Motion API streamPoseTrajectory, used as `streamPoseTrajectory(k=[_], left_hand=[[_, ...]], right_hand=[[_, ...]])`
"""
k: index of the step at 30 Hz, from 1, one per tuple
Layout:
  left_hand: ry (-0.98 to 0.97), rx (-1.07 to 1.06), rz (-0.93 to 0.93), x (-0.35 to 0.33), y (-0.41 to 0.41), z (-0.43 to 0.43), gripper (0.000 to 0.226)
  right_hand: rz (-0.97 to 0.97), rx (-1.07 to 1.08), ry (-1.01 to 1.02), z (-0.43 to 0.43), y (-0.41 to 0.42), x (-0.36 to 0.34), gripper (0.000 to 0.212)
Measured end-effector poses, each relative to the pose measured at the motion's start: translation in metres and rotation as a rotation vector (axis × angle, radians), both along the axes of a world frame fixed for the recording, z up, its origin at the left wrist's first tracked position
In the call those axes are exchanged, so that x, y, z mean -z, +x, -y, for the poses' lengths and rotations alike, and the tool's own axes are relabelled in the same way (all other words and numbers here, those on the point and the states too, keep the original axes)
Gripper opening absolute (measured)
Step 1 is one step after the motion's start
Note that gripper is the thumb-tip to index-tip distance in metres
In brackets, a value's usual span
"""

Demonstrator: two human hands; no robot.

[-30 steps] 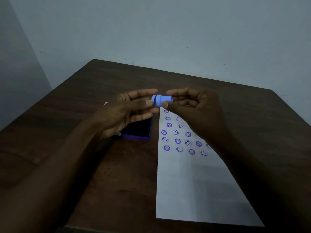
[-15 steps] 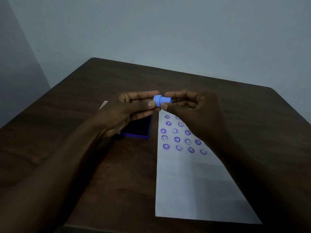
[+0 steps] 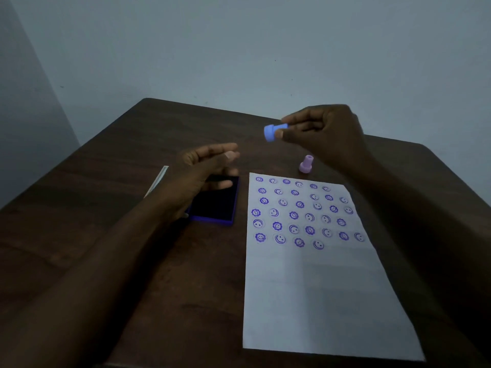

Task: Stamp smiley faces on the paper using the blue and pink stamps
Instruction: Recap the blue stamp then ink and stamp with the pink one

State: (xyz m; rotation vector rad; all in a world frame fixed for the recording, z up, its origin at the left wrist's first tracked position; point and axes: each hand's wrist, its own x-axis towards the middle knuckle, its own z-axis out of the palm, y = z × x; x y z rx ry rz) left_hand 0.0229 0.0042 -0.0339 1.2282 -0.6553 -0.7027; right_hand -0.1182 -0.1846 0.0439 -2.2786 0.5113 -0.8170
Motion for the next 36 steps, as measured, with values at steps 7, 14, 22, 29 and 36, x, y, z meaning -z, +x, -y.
streamPoseTrajectory(k=[7,14,22,29,36], left_hand=[[0.048,-0.052,-0.05,0.0,0.011,-0.004,0.021],[0.049,-0.042,-0.058,0.0,0.009,-0.004,0.018],[0.032,-0.049,-0.06,-0.002,0.007,-0.003,0.019],[0.04,-0.044,-0.063,-0.001,0.007,-0.004,0.019],[0.032,-0.037,-0.069,0.001,0.006,-0.004,0.019]], right_hand=[[-0.338,-0.014,-0.265,0.032,0.04,0.028,0.026],[-0.423,-0.027,-0.237,0.038,0.054,0.05,0.024],[-0.456,0.001,-0.247,0.032,0.053,0.053,0.026],[-0.457,0.014,-0.226,0.037,0.048,0.05,0.039],[-0.348,0.178,-0.203,0.082,0.02,0.025,0.022]])
